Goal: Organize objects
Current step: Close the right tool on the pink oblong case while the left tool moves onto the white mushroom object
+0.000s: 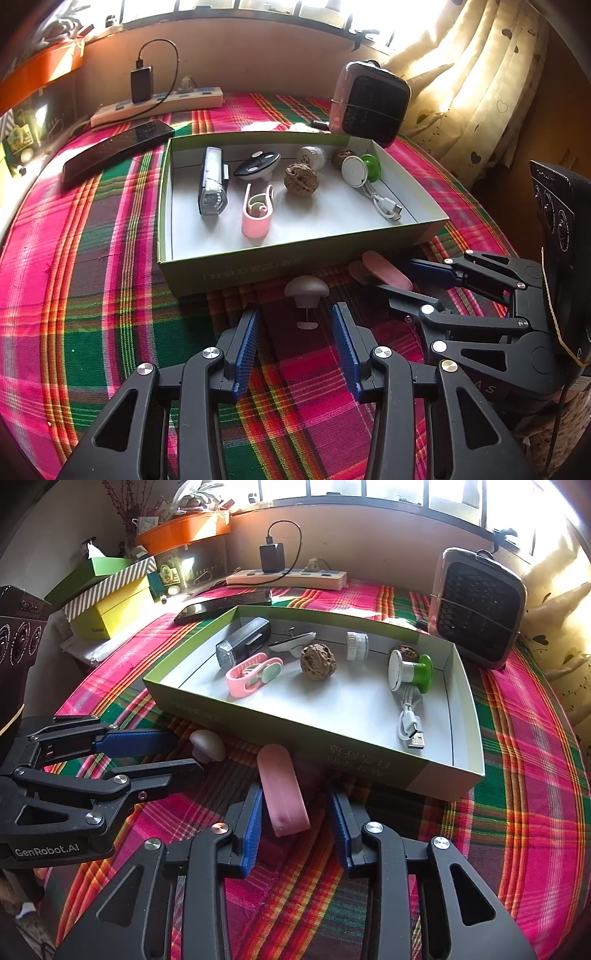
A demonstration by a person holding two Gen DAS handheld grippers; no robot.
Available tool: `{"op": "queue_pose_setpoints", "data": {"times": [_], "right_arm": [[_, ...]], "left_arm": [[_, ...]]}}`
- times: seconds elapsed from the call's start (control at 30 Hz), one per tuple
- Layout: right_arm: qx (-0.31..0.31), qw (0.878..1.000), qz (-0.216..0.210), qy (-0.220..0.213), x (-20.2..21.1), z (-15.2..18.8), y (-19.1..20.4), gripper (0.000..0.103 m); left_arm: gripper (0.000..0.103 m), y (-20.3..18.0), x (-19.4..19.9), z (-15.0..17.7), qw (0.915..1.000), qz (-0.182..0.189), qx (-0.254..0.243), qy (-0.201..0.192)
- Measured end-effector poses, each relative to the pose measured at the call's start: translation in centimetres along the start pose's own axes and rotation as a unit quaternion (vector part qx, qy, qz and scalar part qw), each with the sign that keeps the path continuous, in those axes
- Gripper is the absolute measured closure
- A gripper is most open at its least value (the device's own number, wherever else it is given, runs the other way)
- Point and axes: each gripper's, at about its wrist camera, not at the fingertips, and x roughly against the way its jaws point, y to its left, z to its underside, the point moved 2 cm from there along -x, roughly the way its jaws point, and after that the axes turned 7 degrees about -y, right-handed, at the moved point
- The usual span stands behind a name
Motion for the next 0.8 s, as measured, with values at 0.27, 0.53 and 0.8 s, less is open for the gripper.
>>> {"op": "queue_pose_setpoints", "data": {"times": [0.27,0.53,0.8], "right_arm": [[-0.002,1.0,0.004,-0.001,0.17,0.13,-0.23,0.081],[-0.008,1.0,0.005,-0.002,0.47,0.38,-0.35,0.081],[-0.011,1.0,0.006,-0.002,0.61,0.48,-0.38,0.081]], "left_arm": [[0.064,-0.07,-0.34,-0.16,1.0,-0.009,-0.003,0.001],[0.064,-0.33,-0.7,-0.37,0.9996,-0.024,-0.013,-0.003],[0.064,-0.65,-0.98,-0.47,0.9991,-0.036,-0.02,-0.006]]}}
